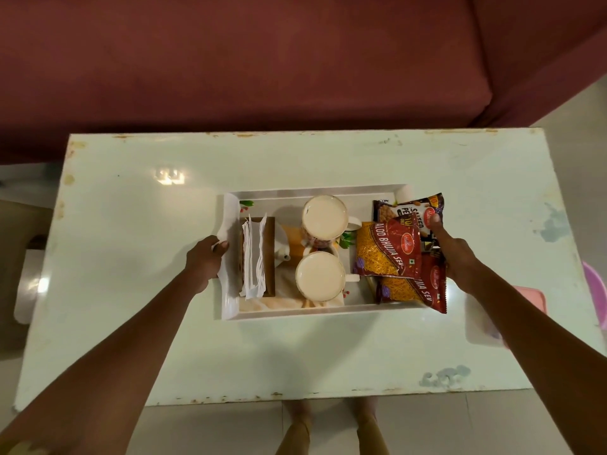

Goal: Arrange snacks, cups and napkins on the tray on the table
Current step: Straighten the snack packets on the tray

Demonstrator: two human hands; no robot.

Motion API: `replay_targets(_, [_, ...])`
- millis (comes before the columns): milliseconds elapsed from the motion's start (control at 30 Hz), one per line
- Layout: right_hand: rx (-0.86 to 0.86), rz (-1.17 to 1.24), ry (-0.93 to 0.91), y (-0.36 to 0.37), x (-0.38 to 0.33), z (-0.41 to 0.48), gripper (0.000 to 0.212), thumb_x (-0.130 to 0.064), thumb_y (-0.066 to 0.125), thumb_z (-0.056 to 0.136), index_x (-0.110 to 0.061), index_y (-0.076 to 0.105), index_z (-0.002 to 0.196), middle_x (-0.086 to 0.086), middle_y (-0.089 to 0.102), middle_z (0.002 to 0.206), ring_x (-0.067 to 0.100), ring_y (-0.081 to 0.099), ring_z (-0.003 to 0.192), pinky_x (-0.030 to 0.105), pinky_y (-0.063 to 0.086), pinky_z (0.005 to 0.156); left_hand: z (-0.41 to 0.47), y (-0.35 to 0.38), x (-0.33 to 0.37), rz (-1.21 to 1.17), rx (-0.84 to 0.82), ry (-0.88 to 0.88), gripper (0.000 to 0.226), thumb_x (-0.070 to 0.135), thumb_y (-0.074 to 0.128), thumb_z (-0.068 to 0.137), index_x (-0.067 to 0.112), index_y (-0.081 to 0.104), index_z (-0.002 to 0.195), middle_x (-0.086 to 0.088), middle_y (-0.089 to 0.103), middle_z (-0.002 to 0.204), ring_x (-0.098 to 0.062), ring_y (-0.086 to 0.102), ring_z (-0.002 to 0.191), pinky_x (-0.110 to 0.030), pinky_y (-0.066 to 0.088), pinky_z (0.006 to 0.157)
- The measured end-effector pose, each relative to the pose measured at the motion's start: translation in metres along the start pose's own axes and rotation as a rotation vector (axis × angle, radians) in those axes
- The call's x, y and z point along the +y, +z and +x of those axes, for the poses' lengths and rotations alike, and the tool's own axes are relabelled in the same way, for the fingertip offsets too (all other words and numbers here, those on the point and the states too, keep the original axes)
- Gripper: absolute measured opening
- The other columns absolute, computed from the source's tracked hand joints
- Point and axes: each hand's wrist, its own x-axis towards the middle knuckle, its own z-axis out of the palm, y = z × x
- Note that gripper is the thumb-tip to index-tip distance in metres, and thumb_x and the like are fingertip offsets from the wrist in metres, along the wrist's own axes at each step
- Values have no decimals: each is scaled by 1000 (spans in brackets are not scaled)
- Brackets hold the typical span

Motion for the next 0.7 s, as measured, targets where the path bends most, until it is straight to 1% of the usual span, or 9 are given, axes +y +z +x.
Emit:
replay_targets(100, [-11, 1, 2, 0, -1, 2, 96, -90, 55, 30, -18, 62, 93, 9, 69, 91, 25, 66, 84, 43, 52, 81, 0, 0, -1, 2, 5, -16, 40, 28, 47, 94, 8, 48, 128, -23, 50, 128, -39, 51, 114, -45, 52, 83])
replay_targets(167, [2, 0, 6, 1, -1, 3, 88, -87, 55, 40, -18, 62, 92, 8, 69, 89, 25, 66, 83, 43, 52, 81, -1, 0, 0, 18, 8, -17, 40, 28, 47, 93, 7, 48, 127, -23, 51, 127, -40, 51, 114, -45, 52, 84])
replay_targets(267, [47, -28, -7, 5, -3, 0, 67, -82, 49, 52, -21, 60, 78, 3, 66, 77, 20, 64, 72, 36, 49, 71, -1, 0, 2, 64, 15, -4, 37, 28, 48, 93, 3, 52, 120, -25, 55, 119, -41, 54, 108, -44, 52, 81])
replay_targets(333, [74, -87, -32, 6, -4, -3, 62, -81, 42, 62, -22, 59, 75, 3, 65, 75, 18, 62, 69, 31, 46, 64, -5, -2, 4, 67, 46, -15, 36, 29, 51, 91, 3, 52, 116, -25, 59, 114, -42, 56, 105, -45, 51, 85])
replay_targets(367, [87, -130, -52, 6, -4, -3, 65, -79, 38, 68, -20, 61, 79, 6, 66, 79, 20, 63, 70, 30, 45, 61, -7, -3, 5, 64, 86, -17, 34, 28, 52, 90, 4, 52, 114, -25, 61, 112, -42, 57, 104, -46, 50, 88])
replay_targets(433, [148, -236, -103, 5, 0, -5, 77, -75, 31, 78, -10, 60, 106, 15, 67, 99, 24, 63, 79, 27, 43, 60, -15, -7, 6, 77, 218, 26, 33, 23, 53, 89, 2, 51, 113, -25, 62, 111, -40, 57, 104, -43, 48, 89])
replay_targets(500, [251, -316, -175, 3, 5, -15, 79, -69, 29, 85, -5, 45, 128, 20, 61, 117, 28, 60, 91, 29, 43, 67, -30, -10, 8, 68, 334, 116, 32, 16, 54, 87, -2, 51, 114, -23, 60, 115, -38, 56, 106, -40, 42, 88])
replay_targets(600, [358, -393, -321, -4, 16, -41, 67, -57, 34, 91, -4, 39, 132, 22, 54, 128, 33, 56, 110, 37, 43, 84, -64, -9, 14, 12, 393, 249, 31, 11, 55, 87, -3, 50, 114, -24, 59, 115, -39, 57, 103, -40, 42, 87])
replay_targets(700, [448, -434, -390, -18, 37, -68, 57, -48, 42, 92, -3, 43, 128, 21, 53, 129, 34, 52, 115, 40, 43, 89, -102, 1, 19, -26, 354, 326, 28, 7, 54, 86, -1, 52, 113, -21, 59, 115, -35, 59, 101, -39, 44, 85])
